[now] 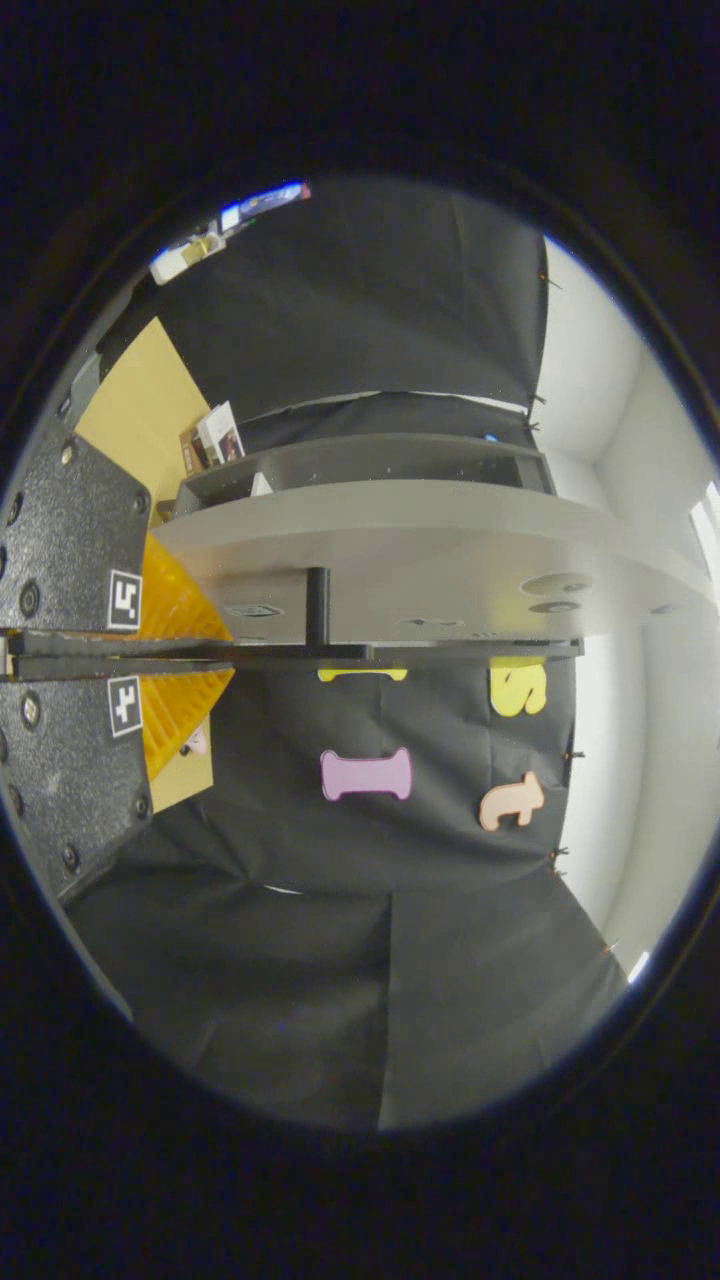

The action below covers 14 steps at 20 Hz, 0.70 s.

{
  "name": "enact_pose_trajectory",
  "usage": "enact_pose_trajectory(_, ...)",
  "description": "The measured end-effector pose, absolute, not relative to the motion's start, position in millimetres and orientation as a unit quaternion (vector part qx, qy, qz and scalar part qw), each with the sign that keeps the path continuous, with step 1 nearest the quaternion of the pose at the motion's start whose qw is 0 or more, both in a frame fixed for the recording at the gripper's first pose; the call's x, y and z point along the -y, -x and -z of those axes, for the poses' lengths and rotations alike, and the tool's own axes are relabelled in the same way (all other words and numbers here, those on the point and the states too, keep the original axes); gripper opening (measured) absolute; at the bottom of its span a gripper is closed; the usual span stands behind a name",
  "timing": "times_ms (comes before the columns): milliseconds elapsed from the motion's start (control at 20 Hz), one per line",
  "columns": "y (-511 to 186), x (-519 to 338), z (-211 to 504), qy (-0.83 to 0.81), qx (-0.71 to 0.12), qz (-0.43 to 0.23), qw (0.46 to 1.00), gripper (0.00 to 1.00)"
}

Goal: Open the shoe cabinet door, grab the shoes and put them into the shoe cabinet, then close the shoe cabinet door.

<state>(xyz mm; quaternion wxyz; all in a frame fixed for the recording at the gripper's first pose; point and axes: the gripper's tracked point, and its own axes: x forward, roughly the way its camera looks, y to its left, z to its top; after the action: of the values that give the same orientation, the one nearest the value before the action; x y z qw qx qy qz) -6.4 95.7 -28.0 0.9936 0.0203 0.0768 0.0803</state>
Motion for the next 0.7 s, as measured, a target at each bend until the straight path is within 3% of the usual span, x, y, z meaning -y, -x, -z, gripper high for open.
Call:
enact_pose_trajectory(550,37.5,-89.7,30.9,-0.004,-0.071,-0.055,0.996,0.07)
enact_pose_trajectory(650,48.8,-88.9,30.8,0.003,-0.071,-0.041,0.997,0.14)
enact_pose_trajectory(700,57.1,-87.8,31.6,0.011,-0.072,-0.03,0.997,0.35)
